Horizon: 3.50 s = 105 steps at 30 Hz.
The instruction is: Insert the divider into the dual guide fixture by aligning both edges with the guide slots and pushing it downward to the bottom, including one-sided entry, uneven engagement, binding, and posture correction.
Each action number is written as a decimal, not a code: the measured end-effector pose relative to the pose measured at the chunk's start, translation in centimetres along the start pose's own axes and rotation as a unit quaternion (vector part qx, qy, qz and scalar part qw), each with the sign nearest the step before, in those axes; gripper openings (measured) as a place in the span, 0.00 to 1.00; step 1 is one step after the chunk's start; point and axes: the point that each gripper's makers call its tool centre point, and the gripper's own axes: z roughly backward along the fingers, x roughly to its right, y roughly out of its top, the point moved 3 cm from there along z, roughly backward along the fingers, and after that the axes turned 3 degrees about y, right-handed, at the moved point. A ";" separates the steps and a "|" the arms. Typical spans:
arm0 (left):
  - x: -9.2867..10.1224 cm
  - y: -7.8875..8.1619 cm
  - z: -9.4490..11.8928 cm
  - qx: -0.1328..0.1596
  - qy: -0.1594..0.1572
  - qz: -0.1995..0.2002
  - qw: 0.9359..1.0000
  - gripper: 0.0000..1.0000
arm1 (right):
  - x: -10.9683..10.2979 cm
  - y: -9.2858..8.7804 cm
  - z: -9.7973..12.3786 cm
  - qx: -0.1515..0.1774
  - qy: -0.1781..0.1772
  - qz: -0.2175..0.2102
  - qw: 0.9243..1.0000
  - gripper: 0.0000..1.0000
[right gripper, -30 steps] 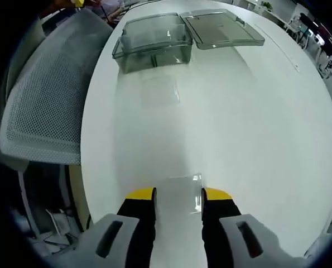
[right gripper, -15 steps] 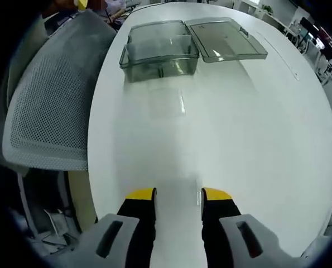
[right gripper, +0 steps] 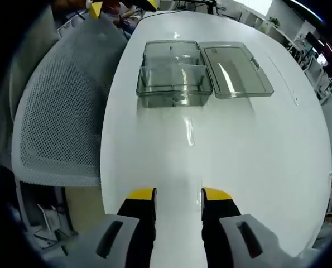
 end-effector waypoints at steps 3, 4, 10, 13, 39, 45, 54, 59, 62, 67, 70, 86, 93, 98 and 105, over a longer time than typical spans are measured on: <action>0.2 0.0 -0.4 0.000 -0.009 0.005 1.000 0.60 | -0.2 1.3 0.5 0.006 -0.005 0.012 1.000 0.27; 0.2 0.0 -0.5 0.000 -0.010 0.006 1.000 0.59 | -0.3 1.8 0.6 0.007 -0.006 0.016 1.000 0.27; 0.5 0.0 -1.4 0.000 -0.022 0.018 1.000 0.56 | -1.2 4.3 1.2 0.018 -0.011 0.035 0.999 0.27; 0.6 0.1 -1.8 0.004 -0.026 0.028 0.999 0.55 | -1.8 5.6 1.6 0.024 -0.013 0.050 0.998 0.27; 2.4 1.2 -5.6 0.000 -0.075 0.155 0.985 0.27 | -4.4 13.4 3.2 0.073 -0.036 0.110 0.991 0.27; 2.7 1.1 -5.7 0.001 -0.079 0.195 0.978 0.21 | -4.6 14.4 3.4 0.080 -0.042 0.119 0.989 0.27; 2.6 1.3 -5.6 0.007 -0.081 0.236 0.968 0.16 | -4.9 15.9 3.7 0.089 -0.053 0.134 0.986 0.27; 2.6 1.1 -5.4 0.001 -0.081 0.258 0.963 0.11 | -5.1 16.3 3.8 0.091 -0.057 0.139 0.984 0.27; 2.5 1.0 -5.4 0.001 -0.079 0.272 0.959 0.09 | -5.2 16.7 3.8 0.093 -0.060 0.141 0.984 0.27; 2.6 1.1 -5.4 0.004 -0.083 0.285 0.955 0.08 | -5.3 17.1 3.8 0.093 -0.064 0.147 0.983 0.27; 2.6 1.2 -5.4 0.004 -0.085 0.290 0.953 0.06 | -5.3 17.3 3.8 0.094 -0.066 0.147 0.982 0.27; 2.4 0.7 -5.4 0.003 -0.090 0.352 0.931 0.00 | -5.4 17.7 3.8 0.093 -0.074 0.149 0.982 0.27; 2.1 0.6 -5.1 0.007 -0.090 0.388 0.917 0.00 | -5.4 18.0 3.7 0.093 -0.083 0.150 0.981 0.28; 2.0 0.9 -5.0 0.017 -0.097 0.401 0.911 0.00 | -5.3 18.2 4.0 0.097 -0.090 0.154 0.979 0.28; 2.0 1.1 -4.7 0.022 -0.104 0.378 0.920 0.00 | -5.0 18.2 4.6 0.112 -0.081 0.135 0.981 0.32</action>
